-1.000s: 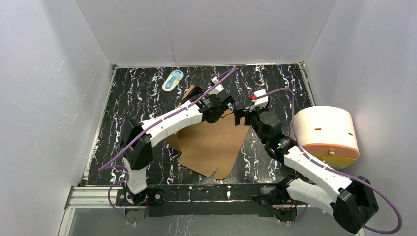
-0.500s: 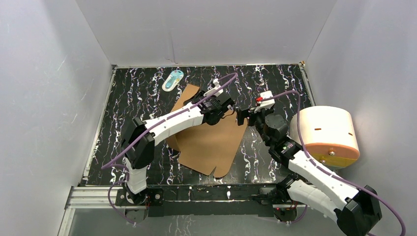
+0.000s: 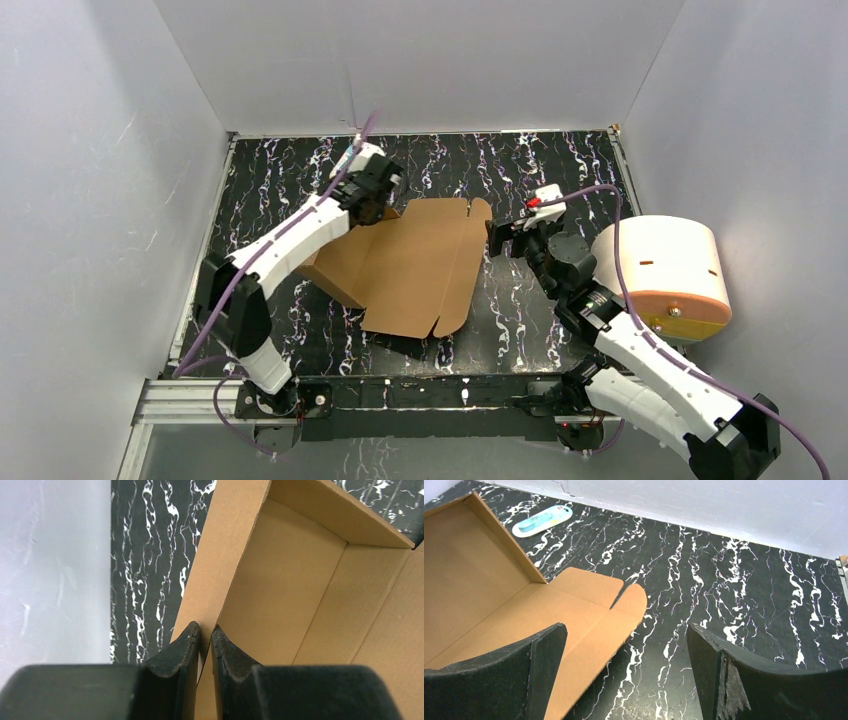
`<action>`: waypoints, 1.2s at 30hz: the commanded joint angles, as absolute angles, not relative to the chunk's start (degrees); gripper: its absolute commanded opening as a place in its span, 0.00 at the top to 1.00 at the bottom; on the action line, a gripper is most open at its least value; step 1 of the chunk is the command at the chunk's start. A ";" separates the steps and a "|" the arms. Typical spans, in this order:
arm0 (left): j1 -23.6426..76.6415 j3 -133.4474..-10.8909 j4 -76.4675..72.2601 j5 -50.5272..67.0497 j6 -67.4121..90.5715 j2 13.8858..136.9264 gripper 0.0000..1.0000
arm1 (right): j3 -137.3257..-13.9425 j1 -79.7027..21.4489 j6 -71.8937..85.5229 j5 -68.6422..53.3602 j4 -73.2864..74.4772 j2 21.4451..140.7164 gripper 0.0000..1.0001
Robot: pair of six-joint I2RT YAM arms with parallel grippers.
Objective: Fold the paper box
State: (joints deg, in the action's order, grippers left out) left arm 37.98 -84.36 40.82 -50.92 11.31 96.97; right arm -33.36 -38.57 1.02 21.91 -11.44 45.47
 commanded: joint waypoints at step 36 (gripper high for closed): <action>16.65 -53.30 24.62 -14.13 34.91 67.14 0.40 | -77.93 -41.69 -1.18 0.52 22.55 69.97 0.07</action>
